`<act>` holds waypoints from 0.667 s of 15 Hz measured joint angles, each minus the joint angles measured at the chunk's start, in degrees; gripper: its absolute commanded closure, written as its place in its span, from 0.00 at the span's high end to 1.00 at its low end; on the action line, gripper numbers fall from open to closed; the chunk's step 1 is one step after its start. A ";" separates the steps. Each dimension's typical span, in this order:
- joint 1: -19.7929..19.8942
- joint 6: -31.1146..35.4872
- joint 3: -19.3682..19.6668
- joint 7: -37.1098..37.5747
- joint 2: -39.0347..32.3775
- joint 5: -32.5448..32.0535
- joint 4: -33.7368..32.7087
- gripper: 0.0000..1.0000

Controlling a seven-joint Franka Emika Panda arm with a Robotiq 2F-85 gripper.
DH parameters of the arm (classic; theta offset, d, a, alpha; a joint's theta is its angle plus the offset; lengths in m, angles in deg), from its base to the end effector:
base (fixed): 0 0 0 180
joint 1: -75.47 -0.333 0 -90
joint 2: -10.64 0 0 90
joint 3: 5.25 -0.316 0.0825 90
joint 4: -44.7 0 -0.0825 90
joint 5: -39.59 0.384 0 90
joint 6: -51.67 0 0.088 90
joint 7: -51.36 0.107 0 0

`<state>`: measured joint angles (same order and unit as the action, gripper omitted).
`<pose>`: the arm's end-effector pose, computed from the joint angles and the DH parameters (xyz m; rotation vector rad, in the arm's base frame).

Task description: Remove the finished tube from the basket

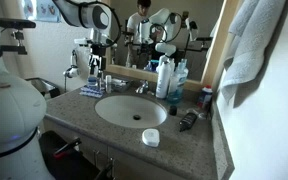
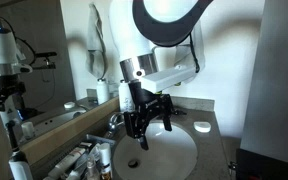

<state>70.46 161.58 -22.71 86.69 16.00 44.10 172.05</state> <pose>0.4466 0.1920 0.3967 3.0325 -0.4019 -0.3202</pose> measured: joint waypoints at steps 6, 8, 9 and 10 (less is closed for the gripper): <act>-1.02 -0.01 2.30 -0.29 -0.31 -2.96 -0.37 1.00; -1.00 0.00 3.79 -2.15 -1.10 -4.24 -1.51 1.00; -0.97 0.29 4.72 -4.26 -1.76 -4.27 -2.41 1.00; -0.94 1.02 5.64 -7.00 -2.62 -4.27 -3.43 1.00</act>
<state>69.52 162.60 -17.07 79.69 13.39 39.83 168.63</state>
